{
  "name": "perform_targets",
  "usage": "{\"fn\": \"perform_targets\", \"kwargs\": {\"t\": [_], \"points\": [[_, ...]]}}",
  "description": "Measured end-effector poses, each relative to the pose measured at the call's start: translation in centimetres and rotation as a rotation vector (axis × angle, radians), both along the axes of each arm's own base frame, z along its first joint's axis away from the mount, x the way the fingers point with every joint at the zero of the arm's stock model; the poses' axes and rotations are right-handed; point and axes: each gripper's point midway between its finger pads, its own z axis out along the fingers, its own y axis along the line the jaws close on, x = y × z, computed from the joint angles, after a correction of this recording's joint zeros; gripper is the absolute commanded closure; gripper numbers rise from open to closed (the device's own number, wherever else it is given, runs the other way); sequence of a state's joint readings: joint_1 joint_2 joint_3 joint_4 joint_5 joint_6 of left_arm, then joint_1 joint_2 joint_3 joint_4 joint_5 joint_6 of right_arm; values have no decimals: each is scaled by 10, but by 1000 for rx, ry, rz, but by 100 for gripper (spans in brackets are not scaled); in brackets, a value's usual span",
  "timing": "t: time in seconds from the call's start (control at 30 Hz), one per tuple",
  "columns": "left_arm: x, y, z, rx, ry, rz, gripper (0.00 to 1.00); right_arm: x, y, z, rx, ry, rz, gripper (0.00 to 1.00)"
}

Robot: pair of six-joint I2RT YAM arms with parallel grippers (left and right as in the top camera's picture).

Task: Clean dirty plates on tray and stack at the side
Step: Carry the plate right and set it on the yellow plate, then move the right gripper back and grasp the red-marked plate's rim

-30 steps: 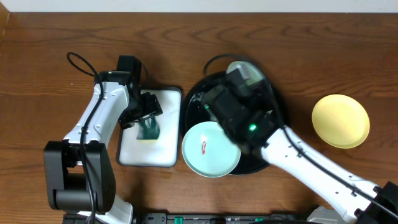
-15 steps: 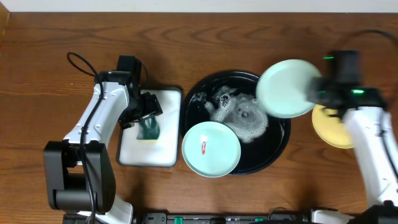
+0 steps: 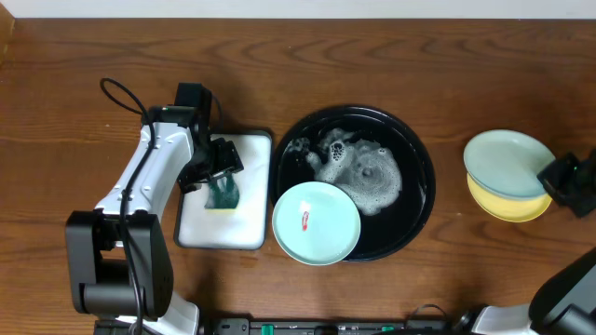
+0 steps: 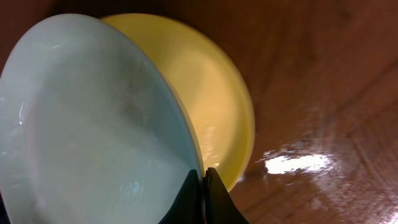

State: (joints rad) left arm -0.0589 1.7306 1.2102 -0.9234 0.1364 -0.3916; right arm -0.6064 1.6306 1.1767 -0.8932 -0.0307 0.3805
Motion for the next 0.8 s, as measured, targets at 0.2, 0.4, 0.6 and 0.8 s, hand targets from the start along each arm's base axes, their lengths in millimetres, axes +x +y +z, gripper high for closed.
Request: {"fn": "perform_targets", "kwargs": {"t": [0.2,0.4,0.6,0.8], "points": [[0,0,0,0,0,0,17,-3,-13,-10,-19,15,-24,60],[0,0,0,0,0,0,17,29,19,13,51,-156,159,44],[0,0,0,0,0,0,17,52,114,74,96,-344,483,48],[0,0,0,0,0,0,17,41,226,91,165,-351,832,53]]}}
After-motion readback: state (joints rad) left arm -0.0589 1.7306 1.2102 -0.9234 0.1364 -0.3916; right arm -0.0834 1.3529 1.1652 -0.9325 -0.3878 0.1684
